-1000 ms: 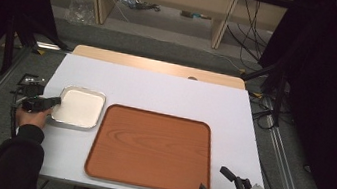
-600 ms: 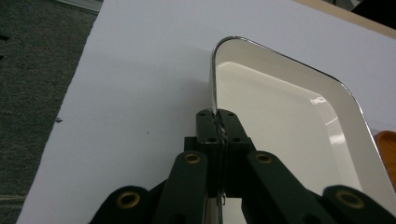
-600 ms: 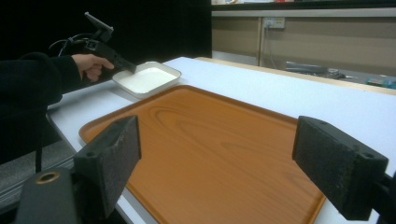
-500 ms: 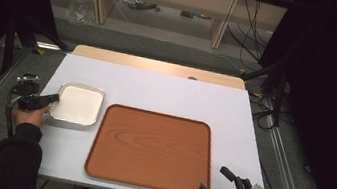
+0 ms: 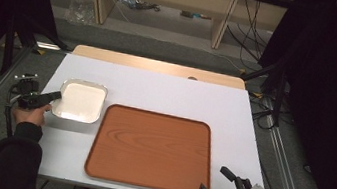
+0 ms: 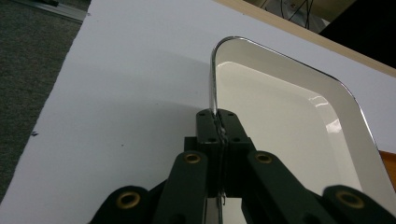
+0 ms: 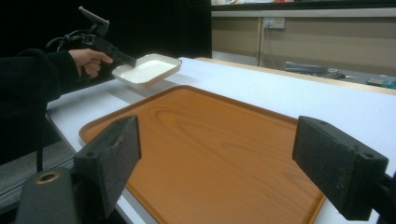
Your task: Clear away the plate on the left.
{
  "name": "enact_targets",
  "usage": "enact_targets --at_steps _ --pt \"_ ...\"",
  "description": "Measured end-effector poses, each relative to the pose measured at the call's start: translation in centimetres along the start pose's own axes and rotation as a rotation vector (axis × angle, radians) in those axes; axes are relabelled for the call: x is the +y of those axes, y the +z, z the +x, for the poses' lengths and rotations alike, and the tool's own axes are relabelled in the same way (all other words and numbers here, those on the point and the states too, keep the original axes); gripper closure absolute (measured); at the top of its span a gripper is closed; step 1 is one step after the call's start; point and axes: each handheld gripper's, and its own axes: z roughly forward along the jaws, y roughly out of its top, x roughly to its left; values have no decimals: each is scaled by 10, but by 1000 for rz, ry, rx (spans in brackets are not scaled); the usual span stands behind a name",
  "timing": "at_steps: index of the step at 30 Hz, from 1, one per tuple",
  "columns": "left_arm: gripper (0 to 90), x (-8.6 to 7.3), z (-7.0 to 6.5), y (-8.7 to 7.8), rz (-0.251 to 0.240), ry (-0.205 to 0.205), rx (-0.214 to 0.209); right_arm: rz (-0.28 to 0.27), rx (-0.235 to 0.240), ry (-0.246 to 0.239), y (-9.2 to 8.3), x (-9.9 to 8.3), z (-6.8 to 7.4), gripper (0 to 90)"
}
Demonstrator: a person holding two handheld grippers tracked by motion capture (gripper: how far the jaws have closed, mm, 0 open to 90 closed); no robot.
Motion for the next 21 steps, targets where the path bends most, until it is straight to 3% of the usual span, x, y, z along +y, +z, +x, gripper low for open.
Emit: enact_targets --at_steps 15,21 --pt "884 0 -12 -1 -1 -2 -64 -2 1 -1 0 0 0 164" --pt "884 -2 -22 0 2 13 -109 -2 2 -1 0 0 0 164"
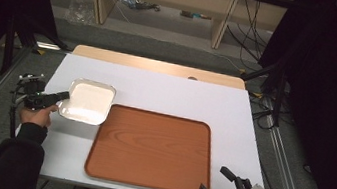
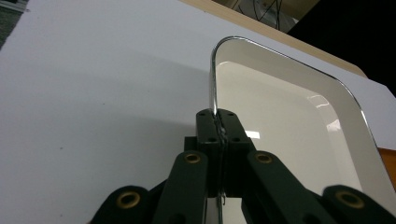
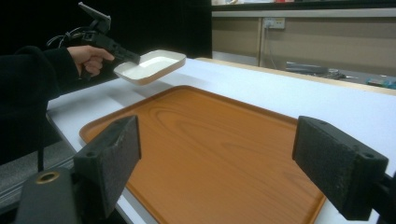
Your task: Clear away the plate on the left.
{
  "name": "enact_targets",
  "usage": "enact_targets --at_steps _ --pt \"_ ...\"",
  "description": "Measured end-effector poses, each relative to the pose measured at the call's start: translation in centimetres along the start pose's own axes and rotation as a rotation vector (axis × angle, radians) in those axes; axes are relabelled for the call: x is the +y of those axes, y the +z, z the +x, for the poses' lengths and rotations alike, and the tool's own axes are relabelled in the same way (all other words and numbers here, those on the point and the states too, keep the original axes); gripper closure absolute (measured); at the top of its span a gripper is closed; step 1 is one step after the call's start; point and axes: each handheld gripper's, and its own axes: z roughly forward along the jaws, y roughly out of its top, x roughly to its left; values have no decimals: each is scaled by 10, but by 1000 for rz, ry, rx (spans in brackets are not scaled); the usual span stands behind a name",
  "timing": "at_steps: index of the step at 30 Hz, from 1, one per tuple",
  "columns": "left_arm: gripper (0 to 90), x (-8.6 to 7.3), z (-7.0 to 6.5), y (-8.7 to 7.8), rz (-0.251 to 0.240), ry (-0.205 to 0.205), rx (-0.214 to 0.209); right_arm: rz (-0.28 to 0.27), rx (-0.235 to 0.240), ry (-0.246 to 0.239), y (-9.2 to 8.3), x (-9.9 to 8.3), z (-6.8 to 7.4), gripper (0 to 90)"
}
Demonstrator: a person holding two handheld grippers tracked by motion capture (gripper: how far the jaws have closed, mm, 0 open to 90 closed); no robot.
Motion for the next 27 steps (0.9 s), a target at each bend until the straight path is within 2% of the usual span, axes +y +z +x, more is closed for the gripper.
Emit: enact_targets --at_steps 2,6,7,11,13,14,16,18,23,26,27 --pt "884 0 -2 0 6 6 -1 1 -1 -2 0 0 0 164" --pt "884 -1 -10 1 15 16 -31 5 4 3 0 0 0 164" --pt "885 -1 -15 1 19 13 -57 2 -1 0 0 0 0 164" --pt "885 -2 -24 2 27 31 -80 1 0 -3 0 0 0 164" --pt "884 -4 -34 4 37 36 -116 1 -1 -3 0 0 0 164" --pt "885 -4 -34 4 37 36 -116 1 -1 -3 0 0 0 164" --pt "885 -6 -43 8 58 60 -141 5 4 2 0 0 0 164" --pt "884 -7 -47 9 62 64 -146 6 4 2 0 0 0 165" --pt "884 -13 -65 15 89 96 -199 1 1 1 0 0 0 164" --pt "885 -15 -71 17 98 108 -210 1 1 1 0 0 0 164" --pt "884 -18 -77 20 111 122 -223 1 1 2 0 0 0 164"
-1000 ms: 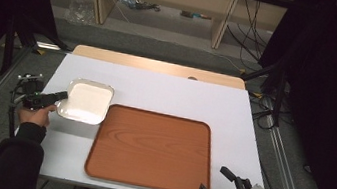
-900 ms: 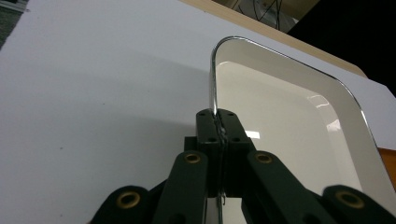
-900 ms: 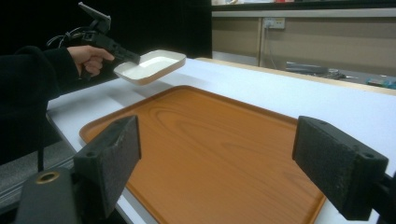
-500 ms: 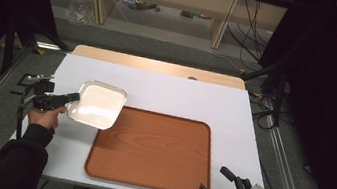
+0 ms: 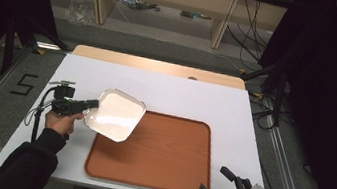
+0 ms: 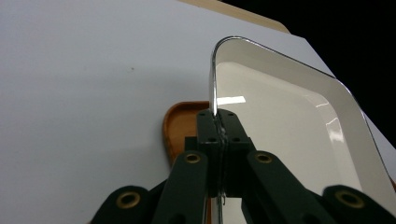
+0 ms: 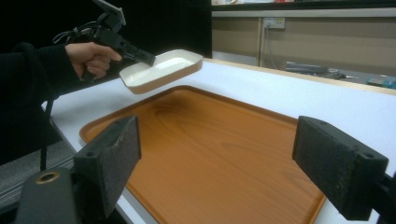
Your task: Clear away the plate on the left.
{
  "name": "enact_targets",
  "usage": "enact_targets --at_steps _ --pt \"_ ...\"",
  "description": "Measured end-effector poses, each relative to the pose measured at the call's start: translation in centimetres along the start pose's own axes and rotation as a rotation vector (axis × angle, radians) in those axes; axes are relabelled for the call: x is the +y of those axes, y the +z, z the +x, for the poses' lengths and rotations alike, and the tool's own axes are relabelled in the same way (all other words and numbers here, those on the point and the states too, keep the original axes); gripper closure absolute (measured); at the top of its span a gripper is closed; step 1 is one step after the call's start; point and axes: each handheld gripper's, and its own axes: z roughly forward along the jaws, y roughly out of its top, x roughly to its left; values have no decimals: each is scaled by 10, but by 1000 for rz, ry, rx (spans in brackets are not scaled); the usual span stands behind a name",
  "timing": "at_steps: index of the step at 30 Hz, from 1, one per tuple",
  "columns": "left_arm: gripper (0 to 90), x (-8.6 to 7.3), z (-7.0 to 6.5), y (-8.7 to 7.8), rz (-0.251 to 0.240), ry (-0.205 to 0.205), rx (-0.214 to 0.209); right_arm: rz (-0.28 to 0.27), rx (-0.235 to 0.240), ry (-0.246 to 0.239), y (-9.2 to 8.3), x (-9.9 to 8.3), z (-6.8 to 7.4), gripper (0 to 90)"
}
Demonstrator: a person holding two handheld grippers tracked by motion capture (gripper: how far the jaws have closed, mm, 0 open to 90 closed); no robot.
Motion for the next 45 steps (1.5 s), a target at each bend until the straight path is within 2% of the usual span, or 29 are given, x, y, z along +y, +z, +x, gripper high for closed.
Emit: enact_targets --at_steps 9,10,12,14,25,30,36,37,40,41,45 --pt "884 -8 -20 16 58 31 -40 1 0 2 0 0 0 164" --pt "884 -10 -24 20 70 38 -54 2 0 1 0 0 0 164" --pt "884 -12 -29 24 83 45 -59 9 0 18 -1 0 1 164" --pt "884 -15 -33 29 97 50 -63 2 -1 -1 0 0 0 164" --pt "884 -29 -51 54 175 88 -83 3 0 3 0 0 0 164" --pt "884 -39 -66 66 221 117 -105 2 -1 0 0 0 0 164" --pt "884 -47 -78 76 245 133 -112 3 -1 -1 0 0 0 164" --pt "884 -48 -79 78 243 142 -127 2 -1 -1 0 0 0 164" --pt "884 -50 -81 81 252 145 -121 2 -1 0 0 0 0 164" --pt "884 -52 -82 82 261 144 -99 3 0 0 0 0 0 164" --pt "882 -56 -82 85 272 147 -76 0 1 -1 0 0 0 164"
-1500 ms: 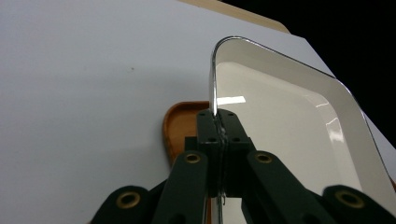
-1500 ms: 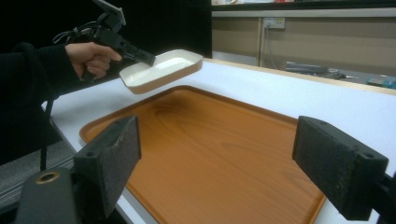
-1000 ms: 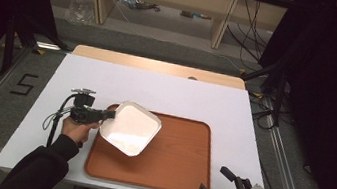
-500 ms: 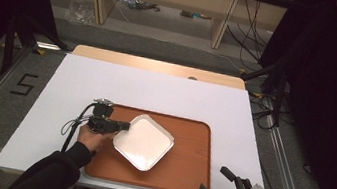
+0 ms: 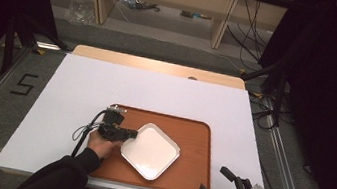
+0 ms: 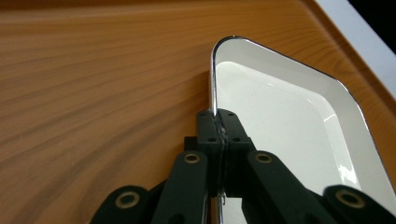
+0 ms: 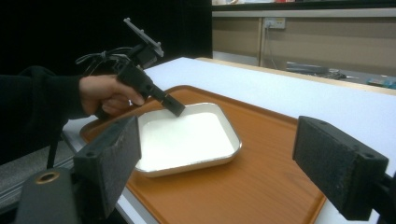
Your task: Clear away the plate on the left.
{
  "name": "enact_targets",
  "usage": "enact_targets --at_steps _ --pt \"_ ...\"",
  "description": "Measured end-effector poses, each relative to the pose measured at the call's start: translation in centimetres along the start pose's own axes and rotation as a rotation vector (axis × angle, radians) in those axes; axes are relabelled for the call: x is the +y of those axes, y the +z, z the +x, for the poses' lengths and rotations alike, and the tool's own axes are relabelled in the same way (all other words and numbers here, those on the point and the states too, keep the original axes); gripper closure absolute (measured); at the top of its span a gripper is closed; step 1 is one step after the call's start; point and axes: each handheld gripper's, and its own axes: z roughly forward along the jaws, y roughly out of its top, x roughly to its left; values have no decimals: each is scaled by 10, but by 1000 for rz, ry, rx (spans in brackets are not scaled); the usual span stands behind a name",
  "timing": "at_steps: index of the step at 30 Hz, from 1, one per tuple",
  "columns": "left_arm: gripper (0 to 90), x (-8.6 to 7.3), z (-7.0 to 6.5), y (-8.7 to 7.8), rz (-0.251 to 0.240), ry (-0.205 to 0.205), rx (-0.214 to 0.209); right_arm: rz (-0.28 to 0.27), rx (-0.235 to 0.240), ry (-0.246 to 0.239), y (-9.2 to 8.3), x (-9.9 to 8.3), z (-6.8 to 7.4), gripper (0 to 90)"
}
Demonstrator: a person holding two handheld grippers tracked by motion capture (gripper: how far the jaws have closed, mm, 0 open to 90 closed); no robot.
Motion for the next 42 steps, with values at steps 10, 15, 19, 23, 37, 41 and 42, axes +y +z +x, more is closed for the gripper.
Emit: enact_targets --at_steps 10,15,19,23,37,41,42 --pt "873 0 3 1 17 5 -17 5 5 3 0 0 0 164" --pt "841 1 5 0 12 -1 -29 1 4 1 0 0 0 164" --pt "843 2 7 -1 3 -4 -39 -1 -1 -5 0 0 0 164" --pt "871 1 7 1 16 8 -33 0 -1 -3 0 0 0 164" --pt "876 -15 1 -17 36 -41 -1 -6 -3 3 0 0 0 165" --pt "866 -21 5 -25 44 -60 -9 1 0 4 0 0 0 165" --pt "863 -21 5 -25 44 -60 -9 1 -1 4 0 0 0 165"
